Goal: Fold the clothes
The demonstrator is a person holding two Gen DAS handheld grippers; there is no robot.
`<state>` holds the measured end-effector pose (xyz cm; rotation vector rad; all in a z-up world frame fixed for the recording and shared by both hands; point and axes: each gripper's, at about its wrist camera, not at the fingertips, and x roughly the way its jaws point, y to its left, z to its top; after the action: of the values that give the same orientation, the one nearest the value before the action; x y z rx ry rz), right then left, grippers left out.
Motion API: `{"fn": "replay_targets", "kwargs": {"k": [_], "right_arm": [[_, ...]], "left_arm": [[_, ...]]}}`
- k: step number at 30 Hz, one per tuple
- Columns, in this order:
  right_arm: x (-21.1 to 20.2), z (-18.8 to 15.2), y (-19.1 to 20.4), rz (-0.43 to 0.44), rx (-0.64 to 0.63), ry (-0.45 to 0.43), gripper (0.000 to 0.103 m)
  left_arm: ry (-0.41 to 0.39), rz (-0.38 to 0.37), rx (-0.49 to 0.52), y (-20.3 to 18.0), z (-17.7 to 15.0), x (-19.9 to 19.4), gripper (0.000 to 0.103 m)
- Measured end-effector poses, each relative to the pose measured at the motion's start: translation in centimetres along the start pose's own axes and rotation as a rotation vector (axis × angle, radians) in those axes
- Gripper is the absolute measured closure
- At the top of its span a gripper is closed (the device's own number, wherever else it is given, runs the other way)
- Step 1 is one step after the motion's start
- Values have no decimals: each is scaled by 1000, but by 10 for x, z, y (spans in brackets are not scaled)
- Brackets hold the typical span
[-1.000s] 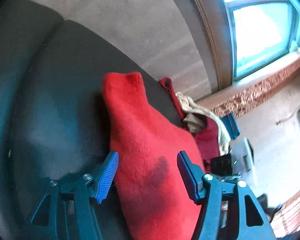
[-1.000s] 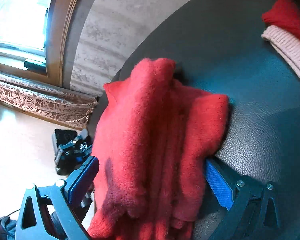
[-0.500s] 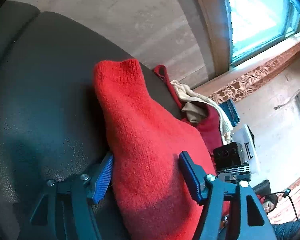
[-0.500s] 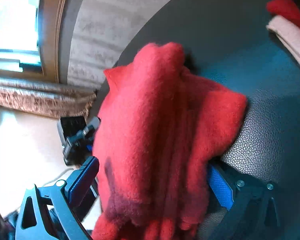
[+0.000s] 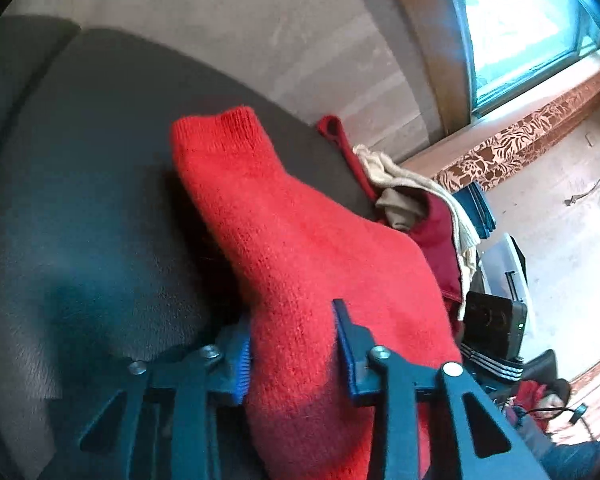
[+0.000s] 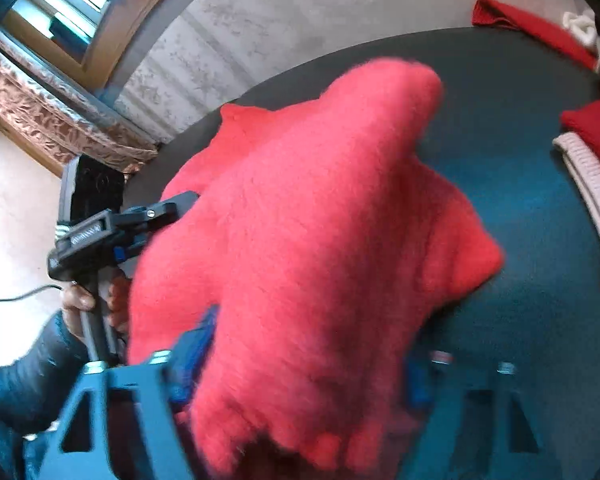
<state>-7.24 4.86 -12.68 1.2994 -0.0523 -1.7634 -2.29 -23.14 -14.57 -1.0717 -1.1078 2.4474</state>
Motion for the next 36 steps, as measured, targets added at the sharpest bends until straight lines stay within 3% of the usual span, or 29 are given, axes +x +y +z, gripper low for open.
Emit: {"fn": "replay_targets", "kwargs": {"k": [6, 13, 20, 24, 30, 32, 35, 36], "right_arm": [[4, -11, 28, 64, -41, -10, 44], [52, 8, 123, 286, -184, 4, 45], [115, 51, 284, 476, -460, 69, 45], [160, 73, 388, 560, -614, 106, 45], [249, 90, 508, 602, -723, 186, 45], [292, 88, 522, 559, -721, 246, 45], [358, 81, 530, 454, -725, 326, 45], [374, 79, 524, 450, -702, 349, 39]], "left_arm": [[-129, 40, -9, 3, -28, -64, 73], [-382, 183, -6, 12, -55, -201, 73], [-699, 392, -58, 35, -91, -378, 73], [-830, 518, -101, 60, -101, -474, 72], [-916, 641, -266, 142, -102, -566, 72], [-894, 627, -382, 195, -104, -579, 72], [-834, 655, -531, 266, -111, -568, 72], [-837, 653, -549, 279, -115, -563, 70]]}}
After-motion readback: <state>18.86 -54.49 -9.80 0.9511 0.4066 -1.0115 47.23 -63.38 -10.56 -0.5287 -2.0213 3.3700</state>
